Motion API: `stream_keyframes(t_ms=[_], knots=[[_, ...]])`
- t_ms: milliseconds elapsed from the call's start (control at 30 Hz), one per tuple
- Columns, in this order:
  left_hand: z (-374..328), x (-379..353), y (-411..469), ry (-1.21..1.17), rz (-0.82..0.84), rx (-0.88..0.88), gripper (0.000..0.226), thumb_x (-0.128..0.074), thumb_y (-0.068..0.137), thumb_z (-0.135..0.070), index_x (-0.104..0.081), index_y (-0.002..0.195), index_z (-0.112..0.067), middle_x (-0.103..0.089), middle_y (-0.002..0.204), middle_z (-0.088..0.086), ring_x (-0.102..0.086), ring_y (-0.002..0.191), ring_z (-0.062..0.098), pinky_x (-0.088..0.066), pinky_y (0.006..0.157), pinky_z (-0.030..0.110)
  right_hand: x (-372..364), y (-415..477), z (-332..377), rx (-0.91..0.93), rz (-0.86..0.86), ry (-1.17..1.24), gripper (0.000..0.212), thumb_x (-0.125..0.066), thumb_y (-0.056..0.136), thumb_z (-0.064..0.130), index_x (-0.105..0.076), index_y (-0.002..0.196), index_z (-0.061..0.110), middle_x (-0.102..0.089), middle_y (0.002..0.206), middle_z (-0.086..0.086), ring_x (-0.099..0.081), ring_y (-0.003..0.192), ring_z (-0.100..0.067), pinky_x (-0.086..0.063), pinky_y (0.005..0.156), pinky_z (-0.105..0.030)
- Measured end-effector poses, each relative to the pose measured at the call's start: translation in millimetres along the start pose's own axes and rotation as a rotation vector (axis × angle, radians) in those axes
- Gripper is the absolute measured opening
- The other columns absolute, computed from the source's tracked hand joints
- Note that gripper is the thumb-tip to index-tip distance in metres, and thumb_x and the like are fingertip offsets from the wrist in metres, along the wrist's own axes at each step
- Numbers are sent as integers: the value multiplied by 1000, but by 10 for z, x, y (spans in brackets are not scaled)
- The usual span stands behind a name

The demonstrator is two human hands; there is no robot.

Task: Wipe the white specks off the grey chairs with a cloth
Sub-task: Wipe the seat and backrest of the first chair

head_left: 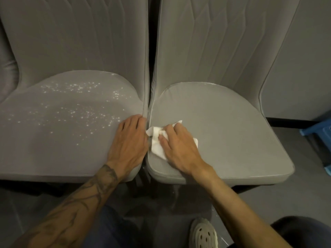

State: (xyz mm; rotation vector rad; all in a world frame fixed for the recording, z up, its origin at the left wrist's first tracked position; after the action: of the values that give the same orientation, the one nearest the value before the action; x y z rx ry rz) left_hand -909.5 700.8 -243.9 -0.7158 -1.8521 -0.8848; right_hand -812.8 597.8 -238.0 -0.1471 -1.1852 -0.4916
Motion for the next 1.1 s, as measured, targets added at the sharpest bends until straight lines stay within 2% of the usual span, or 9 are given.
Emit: stream_keyframes(t_ms=[100, 167, 333, 400, 500, 733, 867, 967, 1100], knots=[[4, -25, -32, 15, 35, -5, 43, -41, 98, -20, -58, 130, 4, -61, 130, 26, -60, 121, 43, -45, 110, 54, -52, -421, 150, 81, 22, 2, 29, -28, 104, 46, -47, 111, 26, -47, 106, 2, -47, 89, -15, -46, 84, -37], [9, -47, -25, 15, 69, 14, 45, -40, 100, -20, -56, 134, 4, -59, 136, 26, -57, 127, 42, -41, 114, 52, -34, -377, 100, 43, 17, -4, 29, -30, 104, 45, -48, 112, 24, -48, 106, 1, -47, 89, -16, -46, 85, -38], [25, -45, 15, 11, 43, 15, 27, -49, 104, -17, -59, 125, -4, -61, 128, 18, -59, 116, 34, -43, 103, 45, 3, 65, 67, -116, -38, -71, 32, -33, 105, 39, -52, 116, 15, -50, 110, -9, -49, 97, -25, -42, 89, -42], [33, -55, 1, 14, 39, 2, 27, -53, 103, -14, -58, 126, -2, -61, 129, 20, -58, 118, 37, -43, 105, 47, -28, -149, 142, -90, -82, -64, 31, -32, 105, 41, -51, 114, 19, -50, 108, -6, -48, 92, -20, -44, 85, -38], [53, -62, -22, 4, 42, 26, 28, -42, 105, -15, -57, 126, -2, -59, 128, 20, -57, 117, 36, -42, 106, 48, -93, -614, 201, -85, -113, -56, 27, -29, 104, 45, -47, 112, 27, -49, 106, 1, -45, 86, -12, -46, 82, -31], [34, -64, -25, 1, 133, 71, 38, -44, 109, -19, -52, 141, 0, -52, 146, 22, -49, 137, 36, -33, 120, 47, -25, -332, 221, -222, -117, -57, 29, -33, 105, 39, -53, 110, 18, -51, 106, -5, -47, 91, -20, -43, 85, -38], [-13, 10, -8, 19, 60, 45, 28, -42, 106, -18, -56, 127, -5, -58, 131, 17, -55, 121, 33, -41, 109, 47, 54, -741, 156, -189, -186, -42, 27, -33, 104, 43, -50, 105, 22, -48, 100, 0, -45, 86, -18, -40, 80, -35], [-9, 17, -3, 10, 24, 64, 21, -44, 105, -18, -57, 117, -7, -59, 120, 14, -55, 109, 29, -41, 100, 43, 81, -683, -13, -265, -230, -93, 27, -34, 103, 44, -50, 104, 22, -50, 100, -2, -46, 88, -22, -41, 78, -38], [-68, 118, -136, 48, 43, 74, 35, -35, 107, -25, -57, 125, -5, -58, 130, 17, -54, 121, 33, -38, 109, 45, -9, -598, 220, -220, -187, -157, 31, -31, 103, 47, -49, 106, 23, -50, 104, -3, -45, 90, -21, -42, 79, -38]])
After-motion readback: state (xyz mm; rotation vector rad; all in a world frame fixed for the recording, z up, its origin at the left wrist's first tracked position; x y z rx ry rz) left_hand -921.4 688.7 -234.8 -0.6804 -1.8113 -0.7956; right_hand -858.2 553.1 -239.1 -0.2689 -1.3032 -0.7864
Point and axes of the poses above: each hand's wrist, its own y-axis towards the middle knuckle, its own x-axis out of the back of the hand, z = x × y, the point moved 8 cm from there along y, towards the middle knuckle
